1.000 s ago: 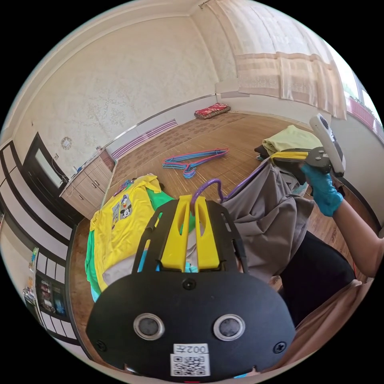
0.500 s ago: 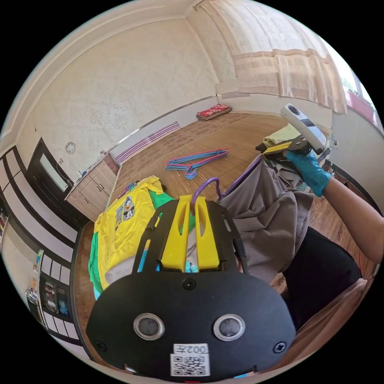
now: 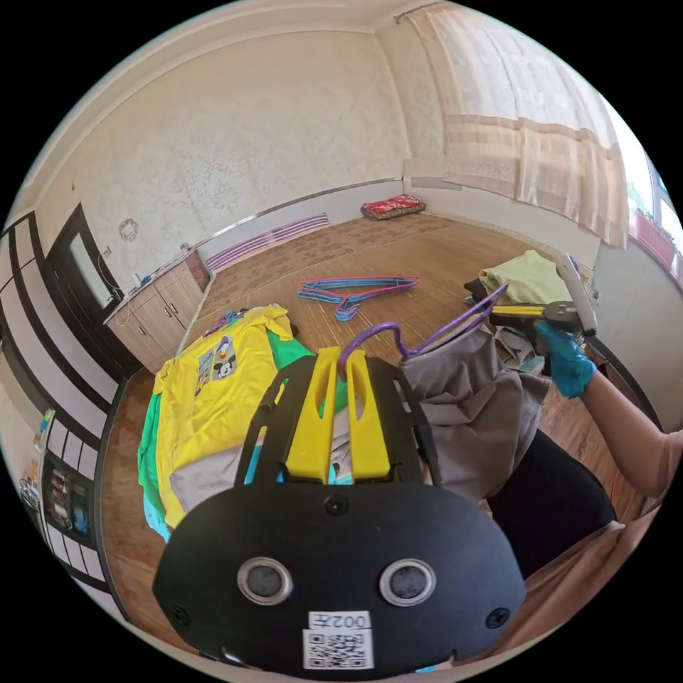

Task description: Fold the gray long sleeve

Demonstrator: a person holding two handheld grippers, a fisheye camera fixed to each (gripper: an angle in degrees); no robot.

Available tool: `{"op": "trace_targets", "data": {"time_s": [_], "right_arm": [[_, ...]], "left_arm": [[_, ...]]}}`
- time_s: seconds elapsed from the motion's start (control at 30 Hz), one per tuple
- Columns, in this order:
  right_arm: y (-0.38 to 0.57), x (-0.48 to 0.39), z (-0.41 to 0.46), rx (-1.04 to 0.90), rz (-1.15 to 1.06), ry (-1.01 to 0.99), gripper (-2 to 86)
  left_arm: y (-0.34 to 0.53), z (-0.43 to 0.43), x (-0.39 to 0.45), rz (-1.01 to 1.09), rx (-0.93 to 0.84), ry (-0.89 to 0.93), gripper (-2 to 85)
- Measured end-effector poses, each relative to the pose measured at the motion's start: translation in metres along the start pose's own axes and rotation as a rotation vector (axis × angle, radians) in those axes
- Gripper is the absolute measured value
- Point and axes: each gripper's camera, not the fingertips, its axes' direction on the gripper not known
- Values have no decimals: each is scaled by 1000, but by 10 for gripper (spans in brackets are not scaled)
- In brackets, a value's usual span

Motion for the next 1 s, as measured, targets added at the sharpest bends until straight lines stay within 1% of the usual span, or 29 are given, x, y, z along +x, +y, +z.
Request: {"op": "trace_targets", "data": {"time_s": [0.13,0.3,0.5,0.8,1.0], "right_arm": [[19,13,-17,30,15,-81,10],[46,24,-38,59,54,-134,58],[72,33,-60,125,70,-230,67],[94,25,-81,140,23,-310,64],[102,-12,-89,119,-72,-257,68]], "left_arm": [[0,-4,-5,-23,5,-10,-8],[2,-11,-10,-45,7,-21,-8],[7,-20,-18,-93,24,-34,-9],[16,-30,-26,-122,37,-12,-9],[18,-39,-23,-113,53,-14,-8]]}}
